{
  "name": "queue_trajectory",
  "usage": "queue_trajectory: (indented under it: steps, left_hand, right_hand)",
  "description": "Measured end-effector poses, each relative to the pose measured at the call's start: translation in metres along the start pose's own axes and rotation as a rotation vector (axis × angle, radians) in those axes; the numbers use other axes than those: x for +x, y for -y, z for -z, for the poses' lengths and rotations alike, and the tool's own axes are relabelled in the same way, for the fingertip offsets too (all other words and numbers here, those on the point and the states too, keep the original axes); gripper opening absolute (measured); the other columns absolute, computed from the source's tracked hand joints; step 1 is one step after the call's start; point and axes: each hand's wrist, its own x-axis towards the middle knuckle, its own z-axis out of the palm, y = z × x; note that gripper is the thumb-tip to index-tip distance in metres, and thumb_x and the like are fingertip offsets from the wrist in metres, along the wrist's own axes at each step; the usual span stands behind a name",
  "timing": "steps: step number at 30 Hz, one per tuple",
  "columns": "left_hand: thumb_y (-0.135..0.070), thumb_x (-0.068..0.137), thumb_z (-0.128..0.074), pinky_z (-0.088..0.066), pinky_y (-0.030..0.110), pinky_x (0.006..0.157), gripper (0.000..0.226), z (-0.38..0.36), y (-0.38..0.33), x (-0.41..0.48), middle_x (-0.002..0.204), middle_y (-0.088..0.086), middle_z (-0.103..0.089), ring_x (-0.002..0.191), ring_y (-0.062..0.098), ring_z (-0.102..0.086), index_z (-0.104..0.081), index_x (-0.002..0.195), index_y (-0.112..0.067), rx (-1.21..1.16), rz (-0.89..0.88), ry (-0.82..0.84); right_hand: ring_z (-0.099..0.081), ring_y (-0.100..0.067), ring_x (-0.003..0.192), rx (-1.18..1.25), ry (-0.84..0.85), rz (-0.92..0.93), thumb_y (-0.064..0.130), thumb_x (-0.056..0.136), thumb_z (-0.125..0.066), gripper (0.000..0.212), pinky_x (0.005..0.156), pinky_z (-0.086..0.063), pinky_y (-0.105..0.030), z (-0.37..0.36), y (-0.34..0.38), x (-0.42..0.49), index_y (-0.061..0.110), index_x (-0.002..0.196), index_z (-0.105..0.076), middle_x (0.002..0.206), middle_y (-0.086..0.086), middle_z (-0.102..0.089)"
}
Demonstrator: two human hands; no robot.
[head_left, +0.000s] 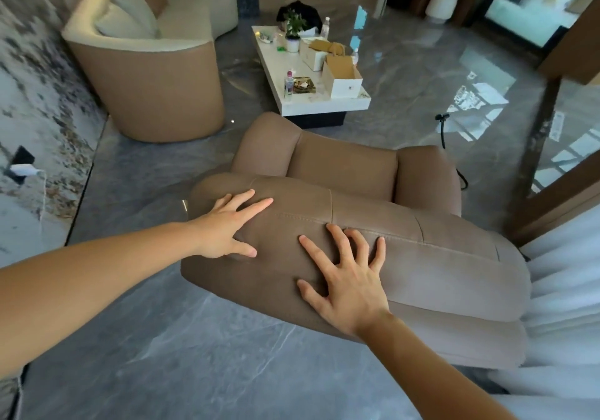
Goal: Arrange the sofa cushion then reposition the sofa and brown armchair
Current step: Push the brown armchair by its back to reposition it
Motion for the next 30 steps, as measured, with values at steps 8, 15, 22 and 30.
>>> queue_trajectory:
  steps: [8, 15, 22, 30]
  left_hand:
    - [-0.052, 0.079, -0.072, -0.014, 0.058, 0.117, 0.103, -0.029, -0.045, -0.008, 0.160, -0.019, 0.019, 0.148, 0.028, 0.017, 0.008, 0.143, -0.064, -0.026, 0.022, -0.017]
    - [-0.051, 0.079, -0.072, -0.015, 0.058, 0.115, 0.103, -0.059, -0.083, -0.013, 0.160, -0.019, 0.018, 0.148, 0.030, 0.016, 0.009, 0.141, -0.065, -0.056, 0.056, -0.081]
    - [-0.053, 0.078, -0.073, -0.017, 0.060, 0.115, 0.104, -0.078, -0.126, -0.012, 0.161, -0.018, 0.016, 0.148, 0.032, 0.014, 0.010, 0.140, -0.065, -0.067, 0.119, -0.104]
    - [-0.055, 0.076, -0.072, -0.016, 0.060, 0.116, 0.105, -0.105, -0.179, -0.011, 0.161, -0.018, 0.017, 0.148, 0.031, 0.014, 0.010, 0.140, -0.066, -0.102, 0.181, -0.136]
  right_hand:
    - [-0.032, -0.040, 0.136, 0.025, 0.013, 0.054, 0.072, 0.087, -0.042, 0.069, 0.109, -0.011, -0.075, 0.012, -0.045, -0.028, 0.048, 0.150, -0.030, 0.155, -0.009, -0.035]
    - [-0.029, -0.038, 0.138, 0.040, 0.038, 0.114, 0.073, 0.086, -0.042, 0.068, 0.111, -0.008, -0.073, 0.018, -0.086, -0.049, 0.051, 0.149, -0.029, 0.156, -0.006, -0.031]
    - [-0.028, -0.038, 0.139, 0.044, 0.055, 0.183, 0.073, 0.087, -0.041, 0.068, 0.111, -0.007, -0.074, 0.026, -0.133, -0.062, 0.051, 0.150, -0.027, 0.157, -0.006, -0.030]
    - [-0.030, -0.038, 0.138, 0.013, 0.054, 0.255, 0.073, 0.086, -0.041, 0.068, 0.110, -0.010, -0.074, 0.033, -0.188, -0.079, 0.050, 0.149, -0.029, 0.157, -0.006, -0.032]
